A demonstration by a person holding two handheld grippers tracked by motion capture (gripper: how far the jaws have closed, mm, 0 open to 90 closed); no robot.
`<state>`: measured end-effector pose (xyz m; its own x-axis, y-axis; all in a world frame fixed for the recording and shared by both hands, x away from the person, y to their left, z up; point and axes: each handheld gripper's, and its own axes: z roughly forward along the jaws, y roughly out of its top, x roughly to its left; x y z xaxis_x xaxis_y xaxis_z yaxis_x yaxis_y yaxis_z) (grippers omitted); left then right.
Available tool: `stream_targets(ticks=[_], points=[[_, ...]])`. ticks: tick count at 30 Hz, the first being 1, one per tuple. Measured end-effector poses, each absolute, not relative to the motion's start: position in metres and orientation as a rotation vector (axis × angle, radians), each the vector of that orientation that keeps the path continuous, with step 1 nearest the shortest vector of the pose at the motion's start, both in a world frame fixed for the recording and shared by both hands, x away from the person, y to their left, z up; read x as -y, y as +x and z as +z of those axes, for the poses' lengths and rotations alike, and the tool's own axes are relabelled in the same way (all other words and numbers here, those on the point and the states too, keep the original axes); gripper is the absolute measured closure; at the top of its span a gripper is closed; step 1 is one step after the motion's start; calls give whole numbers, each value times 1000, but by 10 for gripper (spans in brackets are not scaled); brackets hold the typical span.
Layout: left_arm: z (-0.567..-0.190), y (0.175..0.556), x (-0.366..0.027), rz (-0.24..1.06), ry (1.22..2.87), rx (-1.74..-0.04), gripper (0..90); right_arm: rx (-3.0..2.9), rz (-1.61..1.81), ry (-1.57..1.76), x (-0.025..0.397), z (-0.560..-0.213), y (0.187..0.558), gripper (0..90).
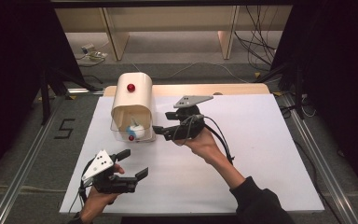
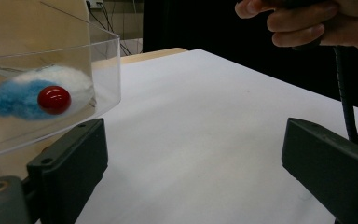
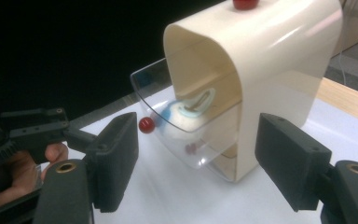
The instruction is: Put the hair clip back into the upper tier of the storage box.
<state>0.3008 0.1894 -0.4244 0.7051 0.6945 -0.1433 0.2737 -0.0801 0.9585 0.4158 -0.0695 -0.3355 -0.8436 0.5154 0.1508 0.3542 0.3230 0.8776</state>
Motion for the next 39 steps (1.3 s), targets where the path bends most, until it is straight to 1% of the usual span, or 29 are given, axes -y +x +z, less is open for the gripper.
stream_targets(ticks=[19, 39], points=[[-425, 301, -189, 419, 1664, -791, 66, -2371, 1579, 853, 103, -347, 406, 288], [-425, 301, -189, 419, 1666, -789, 66, -2312, 1602, 893, 138, -364, 393, 285]])
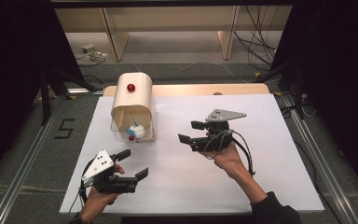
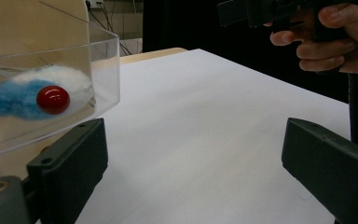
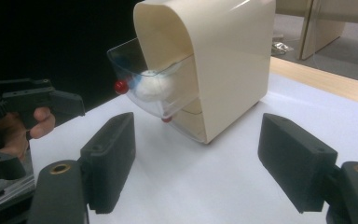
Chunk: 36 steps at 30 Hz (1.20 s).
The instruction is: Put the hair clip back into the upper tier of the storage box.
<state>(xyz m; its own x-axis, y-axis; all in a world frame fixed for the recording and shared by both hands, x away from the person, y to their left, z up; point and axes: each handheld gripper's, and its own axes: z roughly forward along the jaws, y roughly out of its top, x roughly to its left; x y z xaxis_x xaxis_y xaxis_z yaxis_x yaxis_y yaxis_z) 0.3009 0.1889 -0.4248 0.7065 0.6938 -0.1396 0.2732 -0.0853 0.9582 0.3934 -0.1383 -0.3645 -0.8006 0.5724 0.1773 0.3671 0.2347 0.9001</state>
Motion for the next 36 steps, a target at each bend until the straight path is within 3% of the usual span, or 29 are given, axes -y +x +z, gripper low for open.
stream_targets(ticks=[36], points=[[-424, 300, -189, 417, 1667, -788, 66, -2225, 1641, 932, 178, -385, 374, 283]])
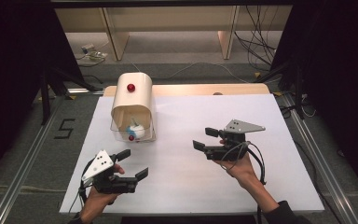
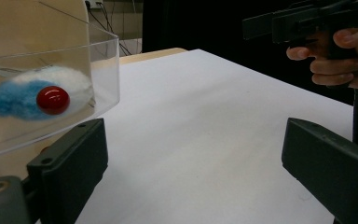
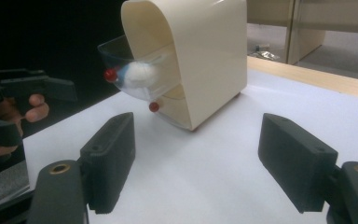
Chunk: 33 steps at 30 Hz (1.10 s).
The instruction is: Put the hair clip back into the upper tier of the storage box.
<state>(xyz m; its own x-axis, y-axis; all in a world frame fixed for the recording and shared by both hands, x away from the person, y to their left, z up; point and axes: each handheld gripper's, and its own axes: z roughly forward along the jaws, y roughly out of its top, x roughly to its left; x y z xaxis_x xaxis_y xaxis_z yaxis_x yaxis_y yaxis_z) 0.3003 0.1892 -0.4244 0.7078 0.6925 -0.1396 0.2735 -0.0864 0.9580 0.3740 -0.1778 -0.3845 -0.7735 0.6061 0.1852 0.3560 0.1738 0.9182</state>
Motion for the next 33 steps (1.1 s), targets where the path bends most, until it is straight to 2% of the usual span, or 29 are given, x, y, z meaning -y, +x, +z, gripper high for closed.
stream_targets(ticks=[33], points=[[-425, 301, -189, 413, 1667, -791, 67, -2172, 1651, 933, 206, -399, 357, 282]])
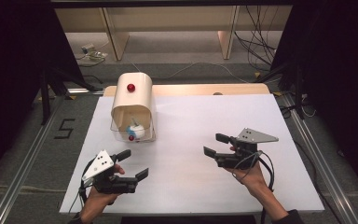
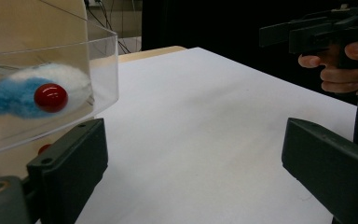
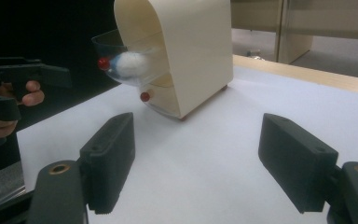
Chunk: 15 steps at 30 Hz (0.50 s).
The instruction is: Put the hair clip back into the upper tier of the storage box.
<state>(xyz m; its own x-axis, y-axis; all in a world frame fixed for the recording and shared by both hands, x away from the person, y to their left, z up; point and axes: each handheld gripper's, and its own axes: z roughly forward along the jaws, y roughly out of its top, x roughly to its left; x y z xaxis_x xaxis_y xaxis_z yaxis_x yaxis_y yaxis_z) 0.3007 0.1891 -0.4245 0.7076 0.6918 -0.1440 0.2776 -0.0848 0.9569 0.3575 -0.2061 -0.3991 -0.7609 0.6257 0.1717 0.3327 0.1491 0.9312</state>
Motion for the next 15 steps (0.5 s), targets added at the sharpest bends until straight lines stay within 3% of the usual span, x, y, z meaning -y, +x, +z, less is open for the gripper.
stream_targets(ticks=[15], points=[[-425, 301, -189, 410, 1669, -792, 66, -2156, 1633, 926, 215, -406, 350, 276]])
